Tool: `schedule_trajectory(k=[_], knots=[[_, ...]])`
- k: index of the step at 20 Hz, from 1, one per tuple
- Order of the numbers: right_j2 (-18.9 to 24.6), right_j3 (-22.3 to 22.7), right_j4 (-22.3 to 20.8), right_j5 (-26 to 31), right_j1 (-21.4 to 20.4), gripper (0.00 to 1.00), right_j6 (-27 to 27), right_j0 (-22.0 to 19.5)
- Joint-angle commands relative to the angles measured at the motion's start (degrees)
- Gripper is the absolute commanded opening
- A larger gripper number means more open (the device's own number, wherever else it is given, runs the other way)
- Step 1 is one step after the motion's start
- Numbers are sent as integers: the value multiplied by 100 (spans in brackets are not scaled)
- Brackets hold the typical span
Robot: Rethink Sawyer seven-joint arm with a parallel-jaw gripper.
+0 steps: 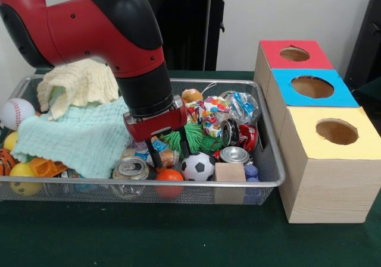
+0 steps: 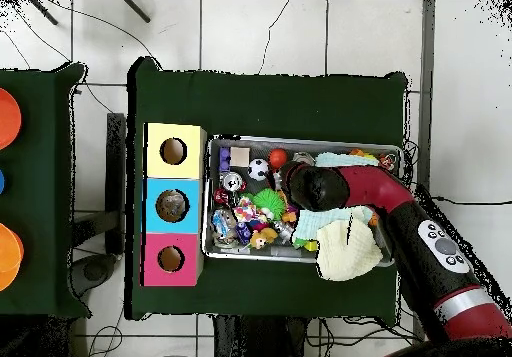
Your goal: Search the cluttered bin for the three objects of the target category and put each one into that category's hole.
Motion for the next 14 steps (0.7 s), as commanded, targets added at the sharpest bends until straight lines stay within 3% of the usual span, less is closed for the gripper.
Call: schedule_trajectory(k=[1,7,12,14], knots=[[-157,73,-447,347,330,100,-1180,169],[-197,146,-524,402,296,100,-1287,180],[280,347,-192,997,293,100,-2130,-101],[328,392,-157,1130,248,100,-2236,-142]])
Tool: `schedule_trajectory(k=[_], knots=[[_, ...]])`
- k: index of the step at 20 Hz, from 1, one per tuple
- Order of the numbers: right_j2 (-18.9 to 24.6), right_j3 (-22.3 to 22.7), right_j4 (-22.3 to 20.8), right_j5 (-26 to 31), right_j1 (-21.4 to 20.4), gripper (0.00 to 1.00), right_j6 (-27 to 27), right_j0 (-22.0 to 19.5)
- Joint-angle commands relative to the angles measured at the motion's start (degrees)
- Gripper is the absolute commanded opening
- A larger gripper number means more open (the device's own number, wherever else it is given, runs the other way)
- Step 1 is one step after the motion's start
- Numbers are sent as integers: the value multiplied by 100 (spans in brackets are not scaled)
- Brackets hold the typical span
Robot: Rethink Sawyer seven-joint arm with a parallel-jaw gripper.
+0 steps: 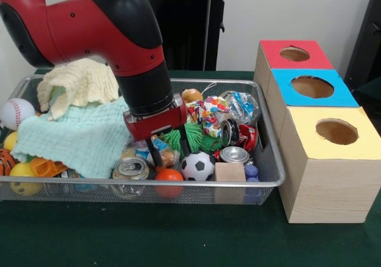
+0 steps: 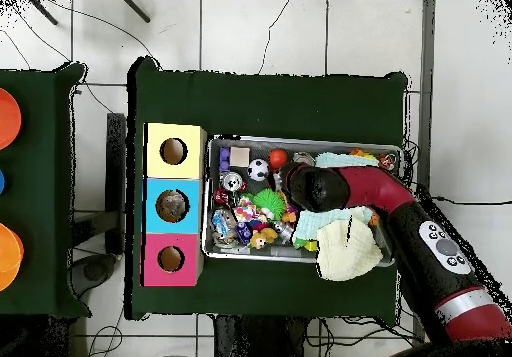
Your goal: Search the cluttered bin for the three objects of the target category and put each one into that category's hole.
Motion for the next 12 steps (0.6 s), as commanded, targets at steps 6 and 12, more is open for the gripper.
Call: schedule_trajectory(k=[6,12], knots=[[372,408,-212,1208,316,100,-2474,-152],[336,428,-307,1215,302,100,-2690,-203]])
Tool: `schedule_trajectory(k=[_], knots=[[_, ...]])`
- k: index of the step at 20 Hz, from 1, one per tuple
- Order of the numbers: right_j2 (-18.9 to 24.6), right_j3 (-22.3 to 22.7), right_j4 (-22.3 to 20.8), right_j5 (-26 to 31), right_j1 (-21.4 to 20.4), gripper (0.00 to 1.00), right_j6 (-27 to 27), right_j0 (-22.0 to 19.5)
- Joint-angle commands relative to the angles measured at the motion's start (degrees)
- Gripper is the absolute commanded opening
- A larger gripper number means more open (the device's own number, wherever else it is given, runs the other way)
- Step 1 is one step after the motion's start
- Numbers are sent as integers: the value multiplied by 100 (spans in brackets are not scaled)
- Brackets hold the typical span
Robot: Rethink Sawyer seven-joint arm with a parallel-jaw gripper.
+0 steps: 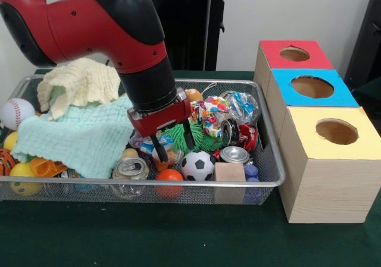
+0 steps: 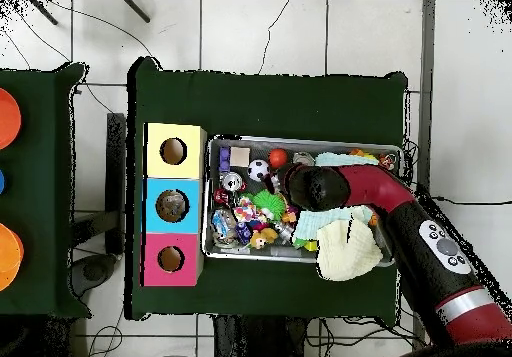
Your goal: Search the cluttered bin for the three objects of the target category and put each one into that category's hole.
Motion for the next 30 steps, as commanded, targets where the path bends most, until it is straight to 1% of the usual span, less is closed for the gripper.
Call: schedule_trajectory(k=[1,3,5,10,12,15,21,24,30], knots=[[94,332,-292,947,299,100,-2188,-99],[57,260,-337,926,325,100,-2245,-67],[-33,196,-431,840,286,100,-2175,26],[-263,48,-585,527,347,100,-1854,124],[-332,27,-694,385,303,100,-1672,184],[-438,112,-946,159,41,100,-1396,321],[-734,345,-1424,-157,-677,100,-848,629],[-725,361,-1433,-126,-769,100,-978,548],[-553,196,-1336,71,-640,100,-1524,240]])
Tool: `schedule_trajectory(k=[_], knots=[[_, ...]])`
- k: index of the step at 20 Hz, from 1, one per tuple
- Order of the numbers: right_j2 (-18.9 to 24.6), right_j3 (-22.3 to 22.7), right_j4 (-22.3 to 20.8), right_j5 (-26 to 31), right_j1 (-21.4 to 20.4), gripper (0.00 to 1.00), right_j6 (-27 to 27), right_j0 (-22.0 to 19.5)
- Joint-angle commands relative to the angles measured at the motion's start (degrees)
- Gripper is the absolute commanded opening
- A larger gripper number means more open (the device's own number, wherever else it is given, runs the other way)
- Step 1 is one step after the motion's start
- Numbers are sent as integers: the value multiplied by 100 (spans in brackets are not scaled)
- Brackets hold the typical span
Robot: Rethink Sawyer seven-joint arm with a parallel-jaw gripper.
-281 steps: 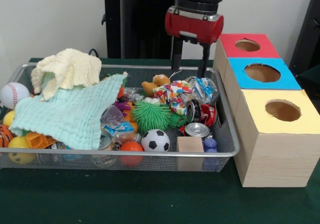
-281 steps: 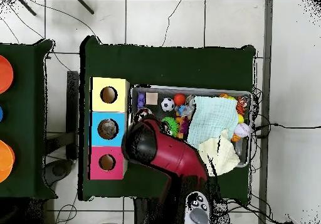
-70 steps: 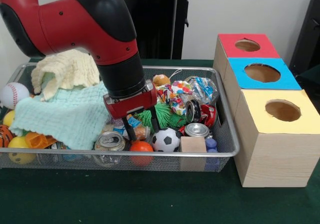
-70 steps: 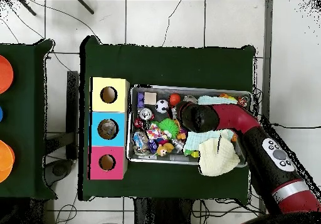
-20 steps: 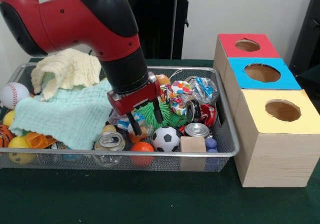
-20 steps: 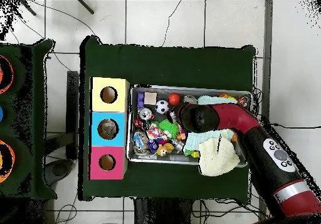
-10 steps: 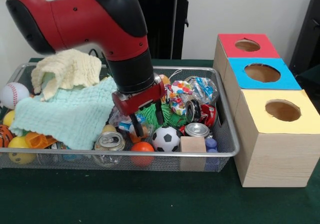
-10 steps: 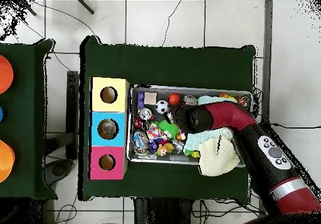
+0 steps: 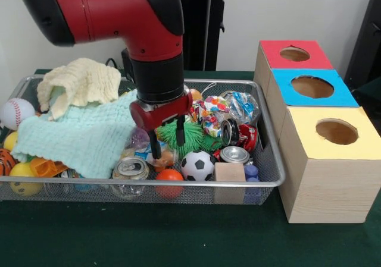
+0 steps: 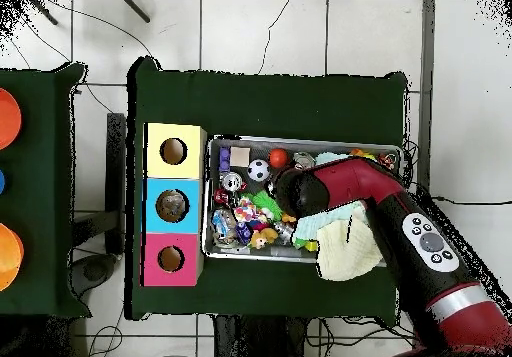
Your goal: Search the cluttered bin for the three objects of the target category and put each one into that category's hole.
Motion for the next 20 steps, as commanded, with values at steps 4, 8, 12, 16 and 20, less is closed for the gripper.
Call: schedule_trajectory(k=[4,8,12,16,20], knots=[[-114,-153,-242,249,185,100,-1565,-578],[-1,-308,-240,411,268,100,-1947,-752],[43,-321,-244,518,192,100,-1980,-771],[61,-386,-223,601,229,100,-2053,-781],[6,-334,-270,473,204,100,-1855,-723]])
